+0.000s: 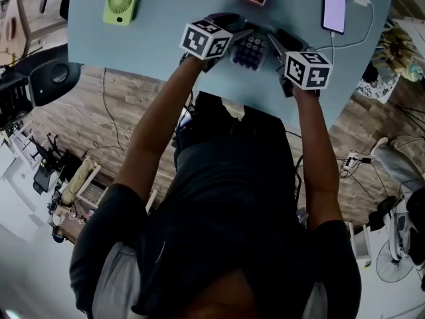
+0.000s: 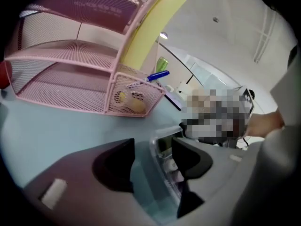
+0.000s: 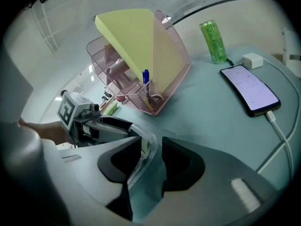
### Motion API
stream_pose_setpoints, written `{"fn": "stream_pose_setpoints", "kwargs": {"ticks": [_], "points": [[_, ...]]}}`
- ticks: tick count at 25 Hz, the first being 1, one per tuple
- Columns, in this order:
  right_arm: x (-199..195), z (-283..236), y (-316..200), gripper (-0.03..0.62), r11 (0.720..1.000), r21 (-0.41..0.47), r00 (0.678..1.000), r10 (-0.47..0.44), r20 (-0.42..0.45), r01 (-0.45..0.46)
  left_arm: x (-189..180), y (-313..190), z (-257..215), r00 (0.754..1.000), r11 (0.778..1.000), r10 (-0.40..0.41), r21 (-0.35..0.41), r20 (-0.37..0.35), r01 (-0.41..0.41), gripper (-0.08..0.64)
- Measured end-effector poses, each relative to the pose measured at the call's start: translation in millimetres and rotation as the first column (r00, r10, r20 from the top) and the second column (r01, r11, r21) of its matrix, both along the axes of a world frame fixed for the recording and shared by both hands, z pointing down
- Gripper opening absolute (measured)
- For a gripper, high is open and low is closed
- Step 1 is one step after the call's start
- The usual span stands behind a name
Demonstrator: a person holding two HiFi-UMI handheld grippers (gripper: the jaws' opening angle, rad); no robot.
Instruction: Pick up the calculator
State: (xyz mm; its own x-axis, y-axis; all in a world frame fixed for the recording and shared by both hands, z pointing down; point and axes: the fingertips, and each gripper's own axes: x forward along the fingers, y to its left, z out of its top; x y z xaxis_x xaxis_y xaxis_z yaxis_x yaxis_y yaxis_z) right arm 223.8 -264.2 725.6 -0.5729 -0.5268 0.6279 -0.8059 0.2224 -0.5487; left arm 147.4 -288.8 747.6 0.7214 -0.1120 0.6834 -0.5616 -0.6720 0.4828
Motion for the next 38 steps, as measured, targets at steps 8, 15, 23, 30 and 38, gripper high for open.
{"fn": "stream_pose_setpoints", "kwargs": {"ticks": [8, 15, 23, 30, 38], "points": [[-11.8, 12.8, -5.4, 0.118, 0.999, -0.014, 0.999, -0.033, -0.013, 0.033, 16.3, 9.3, 1.1, 0.998, 0.997, 0.054, -0.047, -0.042, -0.056, 0.245], [-11.9, -6.3, -0.7, 0.118, 0.999, 0.050, 1.000, -0.011, -0.025, 0.012, 13.1, 10.7, -13.7, 0.998, 0.998, 0.056, 0.017, -0.032, -0.056, 0.205], [-26.7, -74.5, -1.3, 0.117, 0.966, 0.257, 0.995, -0.003, -0.102, 0.029, -0.4, 7.3, -82.6, 0.997, 0.966, 0.072, 0.248, -0.011, -0.067, 0.195], [-51.2, -141.8, -6.5, 0.117, 0.909, 0.408, 0.990, -0.029, -0.137, 0.083, -24.0, 4.1, -152.4, 0.998, 0.916, 0.029, 0.401, -0.059, -0.002, 0.195], [-84.2, -231.0, -2.4, 0.117, 0.823, 0.549, 0.982, -0.053, -0.181, 0.146, -55.7, 9.7, -244.4, 0.994, 0.806, 0.013, 0.590, -0.105, 0.051, 0.195]]}}
